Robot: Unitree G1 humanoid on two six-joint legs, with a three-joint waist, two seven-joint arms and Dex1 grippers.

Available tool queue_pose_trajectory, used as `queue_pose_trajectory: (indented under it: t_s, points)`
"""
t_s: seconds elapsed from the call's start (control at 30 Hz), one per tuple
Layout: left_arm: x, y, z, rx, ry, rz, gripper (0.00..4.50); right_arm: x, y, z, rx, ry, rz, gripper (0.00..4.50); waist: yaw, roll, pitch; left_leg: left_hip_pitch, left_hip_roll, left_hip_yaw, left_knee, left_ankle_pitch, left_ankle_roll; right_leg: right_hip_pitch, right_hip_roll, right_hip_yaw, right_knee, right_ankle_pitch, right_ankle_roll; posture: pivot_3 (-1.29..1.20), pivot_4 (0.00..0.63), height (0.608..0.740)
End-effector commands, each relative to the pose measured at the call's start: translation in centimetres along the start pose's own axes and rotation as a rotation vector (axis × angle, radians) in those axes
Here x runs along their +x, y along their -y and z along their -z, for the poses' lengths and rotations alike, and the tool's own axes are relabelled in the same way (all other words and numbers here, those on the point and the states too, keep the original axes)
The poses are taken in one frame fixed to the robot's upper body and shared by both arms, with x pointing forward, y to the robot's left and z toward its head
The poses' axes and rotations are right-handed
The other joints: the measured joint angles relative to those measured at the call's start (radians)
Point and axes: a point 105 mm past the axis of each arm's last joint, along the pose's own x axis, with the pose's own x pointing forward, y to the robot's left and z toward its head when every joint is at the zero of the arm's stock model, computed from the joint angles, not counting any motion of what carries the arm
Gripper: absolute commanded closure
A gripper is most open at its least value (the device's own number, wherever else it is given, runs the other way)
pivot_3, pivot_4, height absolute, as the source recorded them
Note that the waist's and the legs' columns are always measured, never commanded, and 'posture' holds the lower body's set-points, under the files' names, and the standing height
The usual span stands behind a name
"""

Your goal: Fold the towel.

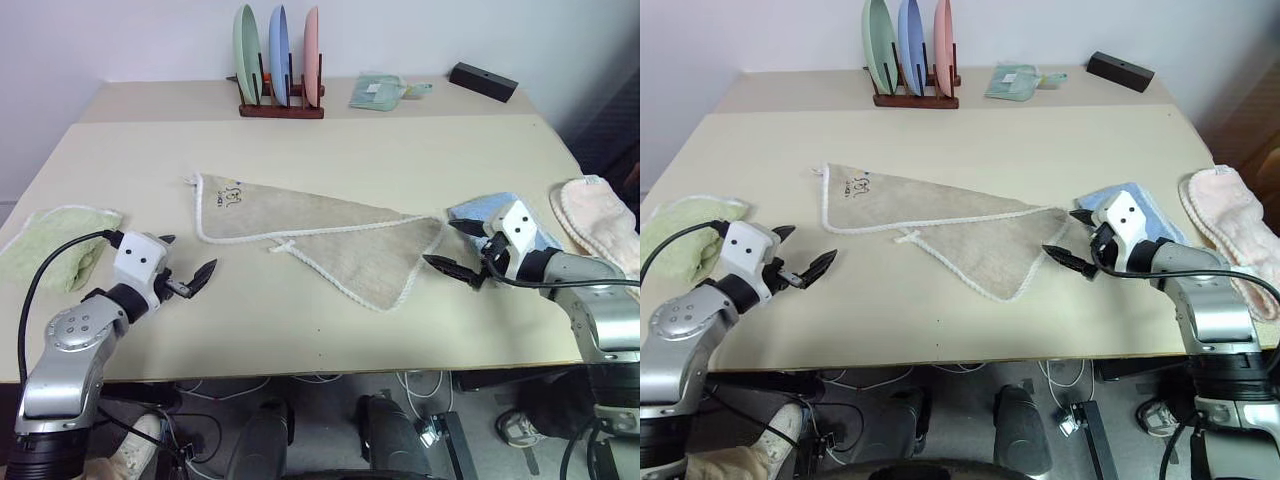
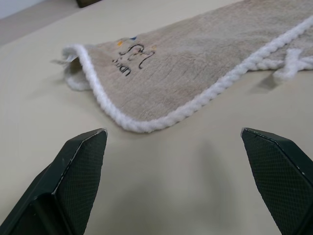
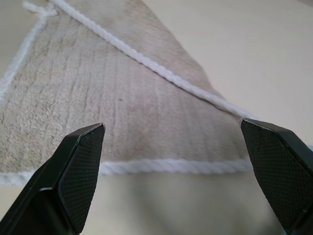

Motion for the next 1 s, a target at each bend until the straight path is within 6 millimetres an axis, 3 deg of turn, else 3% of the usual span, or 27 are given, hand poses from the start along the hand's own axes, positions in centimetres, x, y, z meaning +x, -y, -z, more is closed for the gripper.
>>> queue_pose_trajectory:
  t_s: [0.03,0.37,0.57,0.77,1.0]
  points:
    - [0.0,-0.3,-1.2,0.023,0.039,-0.005,0.01,-0.3,0.0,-1.4,-0.041,0.039,0.010,0.00,0.000,0.000,0.000,0.000,0.000,0.000,0.000,0.000,0.000,0.000,0.000,0.000,0.000,0.000,0.000,0.00,0.150,0.740]
    - [-0.8,-0.6,-0.8,0.022,0.017,0.018,0.01,-0.5,-0.5,-1.7,-0.030,0.040,0.013,0.00,0.001,0.000,0.000,0.000,0.000,0.000,0.000,0.000,0.000,0.000,0.000,0.000,0.000,0.000,0.000,0.00,0.150,0.740]
    - [-0.2,0.4,-0.8,0.044,0.000,0.110,0.01,-0.4,-1.3,-1.7,-0.020,0.048,0.018,0.00,0.001,0.000,0.000,0.000,0.000,0.000,0.000,0.000,0.000,0.000,0.000,0.000,0.000,0.000,-0.001,0.00,0.150,0.740]
    - [1.9,0.8,-0.8,0.300,-0.080,0.197,0.01,0.0,-1.8,-2.1,-0.001,0.082,0.037,0.00,0.003,0.000,0.000,0.000,0.000,0.000,0.000,0.000,0.000,0.000,0.000,0.000,0.000,0.000,0.000,0.00,0.150,0.740]
    - [5.6,-1.7,-0.2,0.553,-0.137,0.166,0.01,0.0,-2.7,-1.5,0.016,0.079,0.055,0.00,0.003,0.000,0.000,0.000,0.000,0.000,0.000,0.000,0.000,0.000,0.000,0.000,0.000,0.000,0.000,0.00,0.150,0.740]
